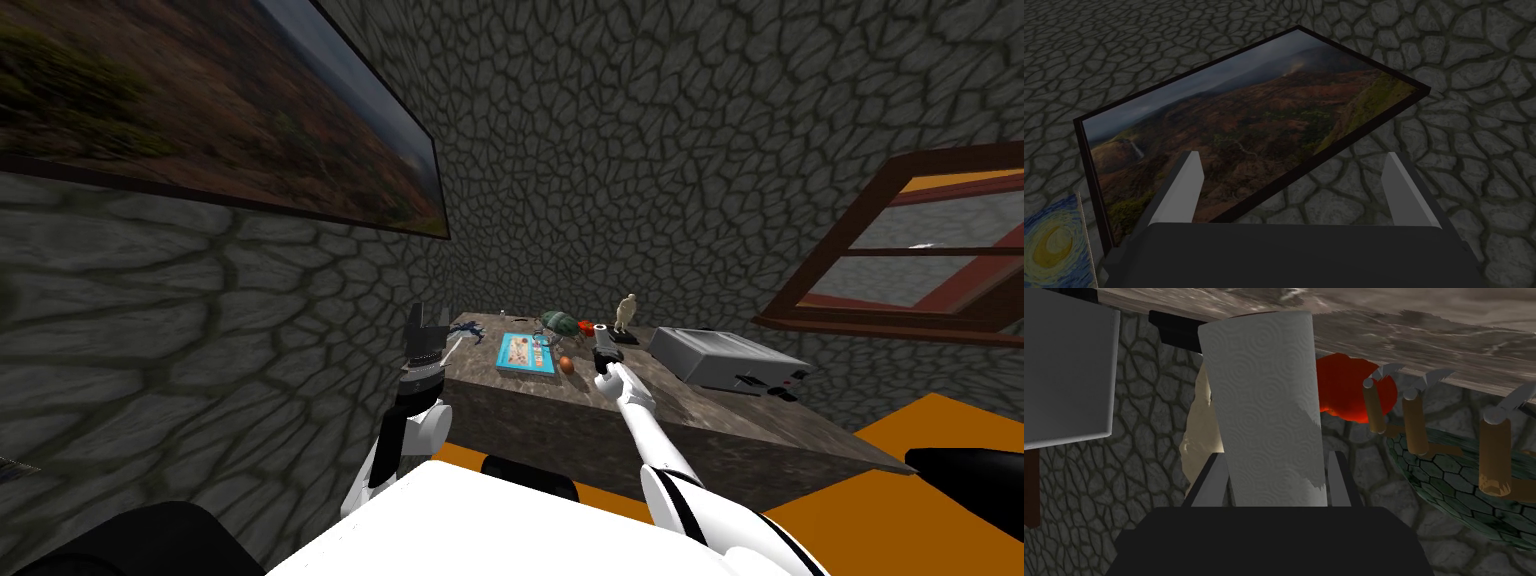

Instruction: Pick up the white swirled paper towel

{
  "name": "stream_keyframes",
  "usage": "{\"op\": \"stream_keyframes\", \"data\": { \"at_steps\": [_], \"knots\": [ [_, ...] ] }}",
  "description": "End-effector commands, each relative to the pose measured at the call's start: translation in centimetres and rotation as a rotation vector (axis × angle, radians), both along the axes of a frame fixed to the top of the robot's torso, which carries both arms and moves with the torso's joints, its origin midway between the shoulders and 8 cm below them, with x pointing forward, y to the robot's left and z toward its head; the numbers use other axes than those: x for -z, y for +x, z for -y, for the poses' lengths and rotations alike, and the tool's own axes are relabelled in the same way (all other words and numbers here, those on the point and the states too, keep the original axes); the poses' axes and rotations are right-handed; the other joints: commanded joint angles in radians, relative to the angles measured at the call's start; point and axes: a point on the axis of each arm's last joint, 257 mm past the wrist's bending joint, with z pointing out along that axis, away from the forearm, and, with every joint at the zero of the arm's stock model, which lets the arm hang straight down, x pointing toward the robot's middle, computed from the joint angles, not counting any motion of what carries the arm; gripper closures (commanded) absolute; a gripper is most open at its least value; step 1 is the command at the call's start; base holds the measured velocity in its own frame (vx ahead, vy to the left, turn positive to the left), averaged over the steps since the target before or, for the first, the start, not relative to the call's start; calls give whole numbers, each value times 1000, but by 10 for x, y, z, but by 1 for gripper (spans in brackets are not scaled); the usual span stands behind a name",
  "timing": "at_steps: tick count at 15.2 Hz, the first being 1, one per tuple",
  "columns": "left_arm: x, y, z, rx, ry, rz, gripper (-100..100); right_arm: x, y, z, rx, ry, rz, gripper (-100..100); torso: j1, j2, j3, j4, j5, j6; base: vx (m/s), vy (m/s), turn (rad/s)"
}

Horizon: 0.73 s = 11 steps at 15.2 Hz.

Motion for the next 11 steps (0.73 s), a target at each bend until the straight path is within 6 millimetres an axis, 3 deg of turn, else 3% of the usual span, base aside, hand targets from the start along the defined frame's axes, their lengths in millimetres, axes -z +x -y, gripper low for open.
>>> {"op": "stream_keyframes", "data": {
  "at_steps": [1, 4, 8, 11],
  "knots": [
    [0, 0, 0, 0, 0, 0, 0, 0, -1, -13, 1, -23, -10, 100, 0, 0, 0, 0, 0, 0, -5, -58, -75],
    [0, 0, 0, 0, 0, 0, 0, -1, 0, -23, 0, -64, -22, 100, -7, 1, 0, 0, -1, 1, -10, -92, -35],
    [0, 0, 0, 0, 0, 0, 0, 0, -1, -25, 28, -9, 5, 100, -2, 0, 0, 0, -1, 1, 0, -10, 3],
    [0, 0, 0, 0, 0, 0, 0, -9, 0, -44, 21, -83, 9, 100, -8, 0, 0, 0, -2, 2, -5, -91, -60]
  ]
}}
